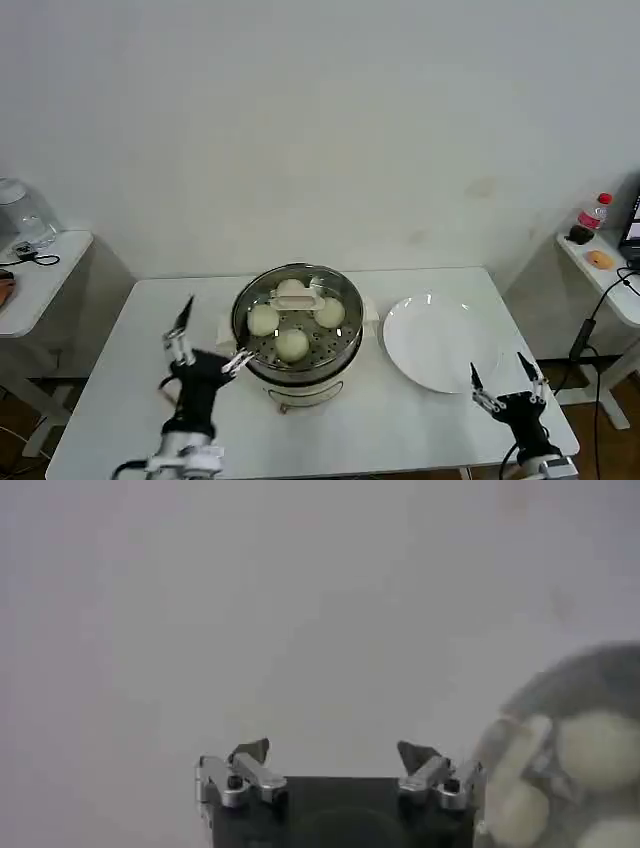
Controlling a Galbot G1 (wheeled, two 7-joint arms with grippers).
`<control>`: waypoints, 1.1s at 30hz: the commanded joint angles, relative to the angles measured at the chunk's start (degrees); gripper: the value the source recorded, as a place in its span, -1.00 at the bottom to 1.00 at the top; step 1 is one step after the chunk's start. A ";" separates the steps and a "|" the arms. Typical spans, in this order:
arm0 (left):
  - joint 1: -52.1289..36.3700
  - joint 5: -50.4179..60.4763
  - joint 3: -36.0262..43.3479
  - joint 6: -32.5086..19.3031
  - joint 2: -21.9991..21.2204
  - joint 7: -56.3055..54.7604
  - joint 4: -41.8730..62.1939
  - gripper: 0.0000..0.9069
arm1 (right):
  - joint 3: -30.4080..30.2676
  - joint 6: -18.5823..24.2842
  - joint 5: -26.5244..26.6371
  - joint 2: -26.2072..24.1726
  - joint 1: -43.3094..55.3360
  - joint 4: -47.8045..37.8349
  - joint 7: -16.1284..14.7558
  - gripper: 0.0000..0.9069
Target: Take steamed baozi put them in steamer then cover it.
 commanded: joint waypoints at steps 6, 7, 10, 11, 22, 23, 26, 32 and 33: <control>20.78 -35.11 -10.75 -13.82 -0.11 -9.57 2.89 1.00 | -6.78 -13.23 9.69 -5.29 -3.46 6.88 0.65 1.00; 20.74 -34.56 -10.25 -14.41 -0.26 -9.44 3.18 1.00 | -6.87 -13.68 10.02 -5.37 -3.84 7.29 0.64 1.00; 20.43 -33.74 -9.96 -15.21 -0.11 -9.09 4.00 1.00 | -7.22 -14.79 10.13 -5.41 -5.06 8.80 0.75 1.00; 20.31 -33.45 -9.89 -15.58 -0.03 -9.17 4.33 1.00 | -7.32 -14.87 10.12 -5.42 -5.36 9.21 0.76 1.00; 19.40 -32.11 -8.92 -15.52 -0.86 -9.31 6.05 1.00 | -9.01 -14.52 8.30 -4.15 -5.50 10.15 1.07 1.00; 19.43 -32.11 -8.94 -15.46 -0.85 -9.19 6.06 1.00 | -9.29 -14.69 8.27 -4.00 -5.51 10.25 1.41 1.00; 19.59 -32.06 -8.92 -15.40 -0.74 -9.15 6.02 1.00 | -9.47 -14.89 8.02 -4.03 -5.57 10.25 1.86 1.00; 19.70 -32.00 -9.17 -15.20 -0.67 -9.12 5.69 1.00 | -10.29 -15.77 7.73 -4.38 -5.62 10.49 2.55 1.00; 19.73 -31.99 -9.15 -15.21 -0.70 -9.13 5.67 1.00 | -10.38 -15.79 7.70 -4.39 -5.63 10.55 2.56 1.00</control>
